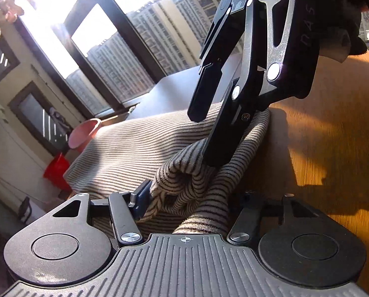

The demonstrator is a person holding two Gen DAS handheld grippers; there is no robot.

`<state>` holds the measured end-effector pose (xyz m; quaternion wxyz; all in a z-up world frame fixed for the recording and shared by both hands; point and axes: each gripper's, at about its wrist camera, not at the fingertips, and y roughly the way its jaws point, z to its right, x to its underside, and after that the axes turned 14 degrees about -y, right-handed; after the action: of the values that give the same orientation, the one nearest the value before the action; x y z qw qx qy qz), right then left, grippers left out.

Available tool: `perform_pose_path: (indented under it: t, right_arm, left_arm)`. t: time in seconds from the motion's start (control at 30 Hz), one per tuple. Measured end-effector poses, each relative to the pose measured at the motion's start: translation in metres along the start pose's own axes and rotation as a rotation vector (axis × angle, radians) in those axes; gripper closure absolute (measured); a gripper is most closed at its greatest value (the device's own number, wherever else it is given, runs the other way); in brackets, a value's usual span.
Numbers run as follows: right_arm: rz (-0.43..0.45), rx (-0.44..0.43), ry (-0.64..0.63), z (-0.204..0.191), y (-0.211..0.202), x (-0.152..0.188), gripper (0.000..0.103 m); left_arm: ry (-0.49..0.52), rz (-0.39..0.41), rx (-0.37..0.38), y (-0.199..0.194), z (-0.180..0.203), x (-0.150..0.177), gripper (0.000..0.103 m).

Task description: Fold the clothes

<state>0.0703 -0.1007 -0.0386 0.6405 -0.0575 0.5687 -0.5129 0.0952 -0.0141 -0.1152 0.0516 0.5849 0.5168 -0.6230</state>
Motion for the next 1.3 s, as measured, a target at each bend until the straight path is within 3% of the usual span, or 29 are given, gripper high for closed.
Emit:
perform_pose_path:
  t: [0.03, 0.13, 0.2, 0.3, 0.33, 0.4, 0.43, 0.47, 0.57, 0.67, 0.77, 0.8, 0.9, 1.1, 1.3]
  right_arm:
    - [-0.021, 0.045, -0.086, -0.009, -0.004, 0.003, 0.028]
    - [-0.053, 0.091, -0.179, -0.029, -0.004, 0.012, 0.028]
    - [-0.059, 0.174, -0.282, -0.043, 0.004, 0.01, 0.026]
    - [-0.046, 0.281, -0.405, -0.054, 0.029, 0.001, 0.021]
    - [-0.044, 0.309, -0.44, -0.056, 0.038, -0.002, 0.021]
    - [-0.062, 0.301, -0.46, -0.051, 0.056, -0.006, 0.033]
    - [-0.071, 0.295, -0.465, -0.048, 0.064, -0.008, 0.053]
    - [-0.081, 0.281, -0.452, -0.045, 0.067, -0.009, 0.061]
    - [-0.107, 0.242, -0.445, -0.043, 0.072, -0.006, 0.067]
    - [-0.118, 0.227, -0.444, -0.046, 0.067, -0.002, 0.07]
    - [-0.148, 0.172, -0.454, -0.051, 0.05, -0.006, 0.071]
    - [-0.156, 0.164, -0.469, -0.054, 0.043, -0.008, 0.072]
    - [-0.15, 0.133, -0.479, -0.056, 0.008, -0.024, 0.072]
    - [-0.118, 0.095, -0.481, -0.051, -0.055, -0.061, 0.072]
    - [-0.062, 0.087, -0.348, 0.014, -0.027, -0.091, 0.07]
  left_arm:
    - [-0.089, -0.016, 0.036, 0.002, -0.01, -0.002, 0.042]
    - [-0.352, -0.041, 0.152, 0.004, -0.044, -0.005, 0.042]
    - [-0.498, -0.046, 0.225, 0.005, -0.067, -0.006, 0.043]
    - [-0.629, -0.051, 0.3, 0.006, -0.091, -0.004, 0.043]
    - [-0.65, -0.05, 0.312, 0.006, -0.095, -0.003, 0.043]
    - [-0.67, -0.049, 0.323, 0.003, -0.103, -0.002, 0.043]
    - [-0.664, -0.049, 0.319, 0.0, -0.106, -0.003, 0.043]
    - [-0.657, -0.049, 0.316, -0.003, -0.109, -0.004, 0.042]
    - [-0.635, 0.019, 0.309, -0.027, -0.12, -0.005, 0.024]
    - [-0.688, 0.133, 0.277, -0.051, -0.141, -0.012, 0.022]
    - [-0.819, 0.173, 0.237, -0.046, -0.167, -0.025, 0.04]
    - [-0.863, 0.161, 0.242, -0.037, -0.172, -0.028, 0.047]
    - [-0.916, 0.102, 0.288, -0.004, -0.172, -0.031, 0.054]
    - [-0.941, -0.058, 0.32, 0.038, -0.16, -0.009, 0.056]
    - [-0.972, -0.057, 0.375, 0.036, -0.164, 0.003, 0.056]
